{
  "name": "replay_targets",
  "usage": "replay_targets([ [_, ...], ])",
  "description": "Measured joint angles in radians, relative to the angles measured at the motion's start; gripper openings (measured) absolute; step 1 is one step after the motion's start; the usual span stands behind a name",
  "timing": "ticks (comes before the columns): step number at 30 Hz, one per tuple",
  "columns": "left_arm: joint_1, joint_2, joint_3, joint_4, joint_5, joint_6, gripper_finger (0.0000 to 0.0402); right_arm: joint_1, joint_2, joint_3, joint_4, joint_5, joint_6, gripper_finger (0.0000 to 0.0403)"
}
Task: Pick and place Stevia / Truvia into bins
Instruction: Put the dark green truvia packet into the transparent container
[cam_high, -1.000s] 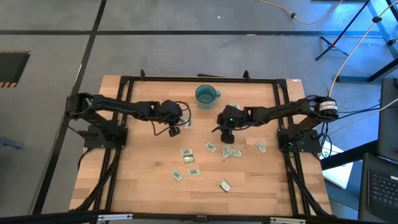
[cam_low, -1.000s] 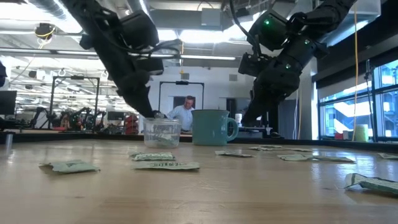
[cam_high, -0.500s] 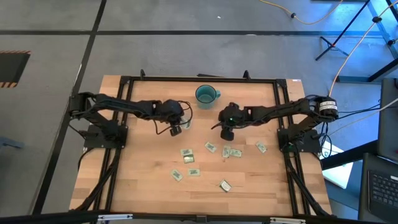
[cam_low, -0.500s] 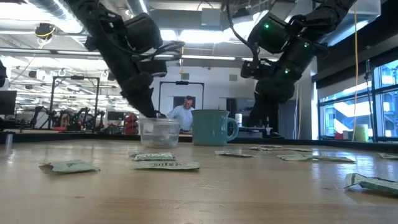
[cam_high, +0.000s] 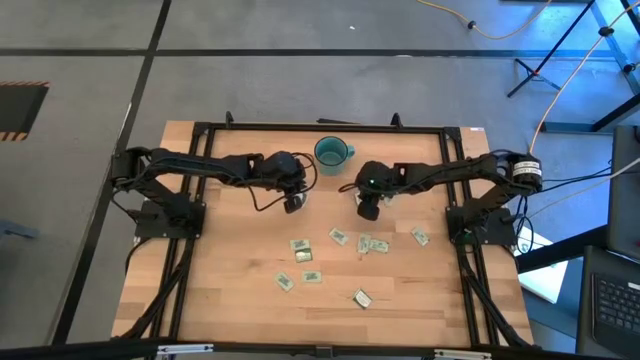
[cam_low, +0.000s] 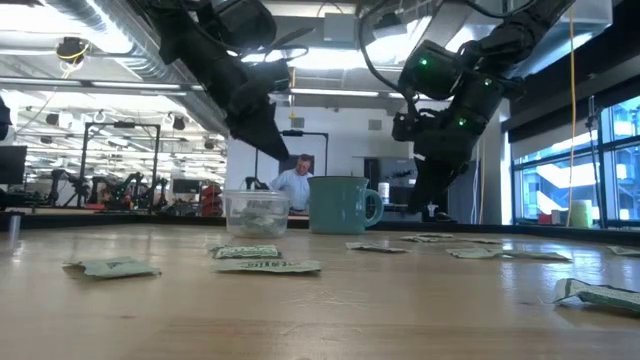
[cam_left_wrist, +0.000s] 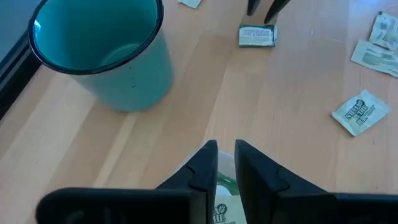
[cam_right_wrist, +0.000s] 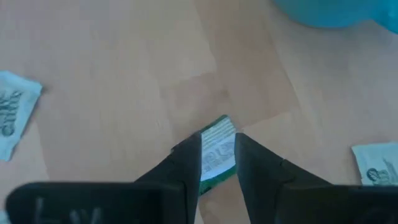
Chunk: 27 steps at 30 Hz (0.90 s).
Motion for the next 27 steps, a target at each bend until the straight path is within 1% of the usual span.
replay_targets([
  [5, -0.001, 0.0, 0.0, -0.006, 0.0, 0.0, 0.0052, 0.006, 0.018, 0.0, 0.002, -0.015, -0.023, 0.0089],
  [10, -0.001, 0.0, 0.0, -0.006, 0.0, 0.0, 0.0054, 0.005, 0.096, 0.0, 0.013, -0.012, -0.044, 0.0088],
  [15, -0.001, 0.0, 0.0, -0.006, 0.0, 0.0, 0.005, 0.005, 0.14, 0.006, 0.041, -0.01, -0.028, 0.0088],
  [18, -0.001, 0.0, 0.0, -0.006, 0.0, 0.0, 0.0048, 0.005, 0.141, 0.005, 0.04, -0.01, -0.022, 0.0083],
  [21, -0.001, 0.0, 0.0, -0.006, 0.0, 0.0, 0.0047, 0.005, 0.134, 0.004, 0.042, -0.01, -0.025, 0.0068],
  [27, -0.005, 0.0, 0.0, -0.015, -0.002, 0.0, 0.0044, 0.005, 0.111, 0.0, 0.031, -0.011, -0.052, 0.0022],
])
